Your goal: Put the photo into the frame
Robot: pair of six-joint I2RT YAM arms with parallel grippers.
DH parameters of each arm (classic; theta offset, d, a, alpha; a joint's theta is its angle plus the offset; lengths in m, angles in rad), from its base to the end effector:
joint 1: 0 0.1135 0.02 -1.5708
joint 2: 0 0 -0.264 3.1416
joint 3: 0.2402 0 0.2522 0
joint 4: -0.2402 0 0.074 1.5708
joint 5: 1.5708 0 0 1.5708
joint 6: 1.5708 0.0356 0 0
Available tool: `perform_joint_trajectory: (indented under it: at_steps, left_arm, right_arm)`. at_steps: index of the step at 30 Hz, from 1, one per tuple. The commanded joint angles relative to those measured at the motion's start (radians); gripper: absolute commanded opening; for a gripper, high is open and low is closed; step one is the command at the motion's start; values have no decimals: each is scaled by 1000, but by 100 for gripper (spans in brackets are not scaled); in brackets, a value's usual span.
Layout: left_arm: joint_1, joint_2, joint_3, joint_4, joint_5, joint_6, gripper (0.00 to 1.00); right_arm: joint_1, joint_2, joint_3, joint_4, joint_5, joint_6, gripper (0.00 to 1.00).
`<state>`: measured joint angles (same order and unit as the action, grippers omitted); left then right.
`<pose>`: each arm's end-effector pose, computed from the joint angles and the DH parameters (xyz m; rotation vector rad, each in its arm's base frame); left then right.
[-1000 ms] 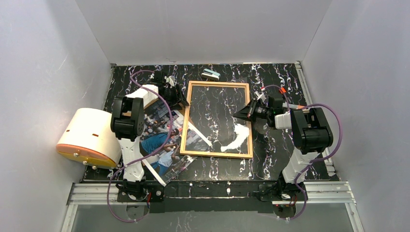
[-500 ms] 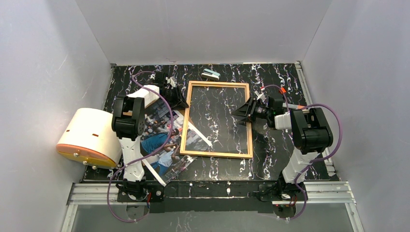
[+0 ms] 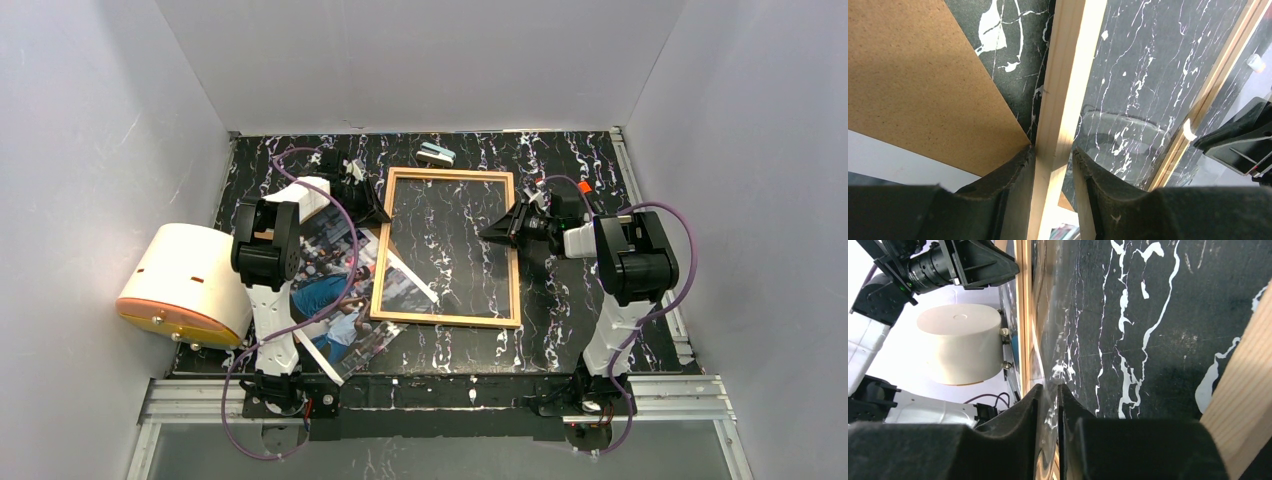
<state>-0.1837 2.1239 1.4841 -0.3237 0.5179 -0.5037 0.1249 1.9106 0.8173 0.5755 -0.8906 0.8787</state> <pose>0.4401 -0.0997 0.1538 -0.2006 2.5939 -0.9204 0.3514 0.0720 0.1247 0.2378 2.2286 1.5075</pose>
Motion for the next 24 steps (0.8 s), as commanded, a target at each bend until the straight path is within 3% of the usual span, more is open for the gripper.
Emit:
perform_joint_trajectory:
  at_steps: [1,6,10,12,19,24]
  left_arm:
    - [-7,-23,-44,11,-44,-9,33]
    - [-6,-30,-48,22,-49,-20,32]
    - [-7,-33,-25,4,-41,-10,29]
    - [-7,-38,-4,-28,-44,4,29]
    - [-7,-49,8,-40,-79,28,28]
    - [-6,-45,-6,-19,-78,22,27]
  right_arm:
    - [9,-10,3,50,-29,47,21]
    - [14,-18,-2,84,-40,73,11]
    - [22,-8,7,115,-48,95,33]
    - [25,-11,7,131,-52,105,35]
    - [27,-35,5,212,-79,136,1]
    - [30,-86,-9,242,-113,149,1]
